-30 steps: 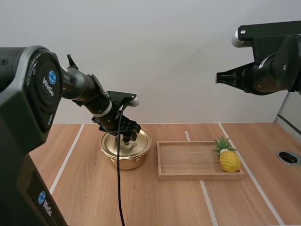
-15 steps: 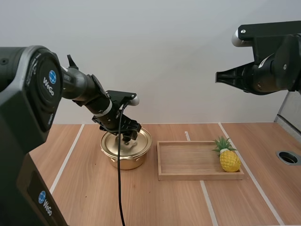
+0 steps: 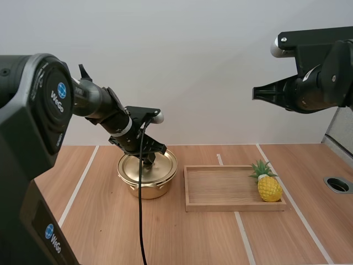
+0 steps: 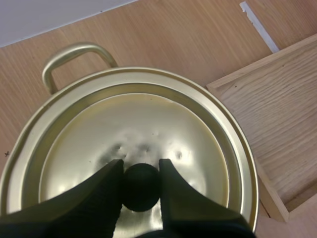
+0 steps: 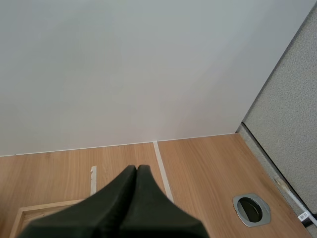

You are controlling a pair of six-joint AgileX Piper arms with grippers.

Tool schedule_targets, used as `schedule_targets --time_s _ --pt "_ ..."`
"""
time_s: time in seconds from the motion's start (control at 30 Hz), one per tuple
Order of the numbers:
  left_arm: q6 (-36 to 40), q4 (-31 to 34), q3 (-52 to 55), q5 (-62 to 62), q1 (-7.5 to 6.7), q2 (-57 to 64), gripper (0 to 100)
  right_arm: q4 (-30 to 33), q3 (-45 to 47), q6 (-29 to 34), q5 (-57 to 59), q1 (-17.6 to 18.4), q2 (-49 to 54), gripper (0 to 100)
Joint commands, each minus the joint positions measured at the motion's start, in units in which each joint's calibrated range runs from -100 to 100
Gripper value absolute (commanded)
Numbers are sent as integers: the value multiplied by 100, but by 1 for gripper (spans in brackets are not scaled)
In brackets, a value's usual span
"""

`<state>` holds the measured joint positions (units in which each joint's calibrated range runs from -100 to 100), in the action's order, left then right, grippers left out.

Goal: Open the pot, put the pineapple inside, and close it

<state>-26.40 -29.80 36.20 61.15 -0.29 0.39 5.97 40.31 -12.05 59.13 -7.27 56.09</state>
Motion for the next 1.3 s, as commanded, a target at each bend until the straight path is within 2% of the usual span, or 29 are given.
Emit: schedule_targets --time_s 0.0,0.23,0.43,0.73,1.0,1.27 --pt "11 -272 7 -147 -12 102 0 2 -48 -33 25 -34 30 0" --pt "-23 -633 -35 -993 -12 809 0 2 -48 -33 30 -34 30 0" --pt "-23 -633 -51 -2892 -12 1774 0 -9 -48 -45 29 -34 30 0" --pt "-23 -700 -51 -4783 -12 3481 0 -83 -48 -99 29 -34 41 0" --pt "-23 -700 -51 -5160 -12 4787 0 -507 -48 -202 29 -34 41 0" --pt "21 -719 -51 -5217 -12 5579 0 -954 -48 -618 466 -34 41 0"
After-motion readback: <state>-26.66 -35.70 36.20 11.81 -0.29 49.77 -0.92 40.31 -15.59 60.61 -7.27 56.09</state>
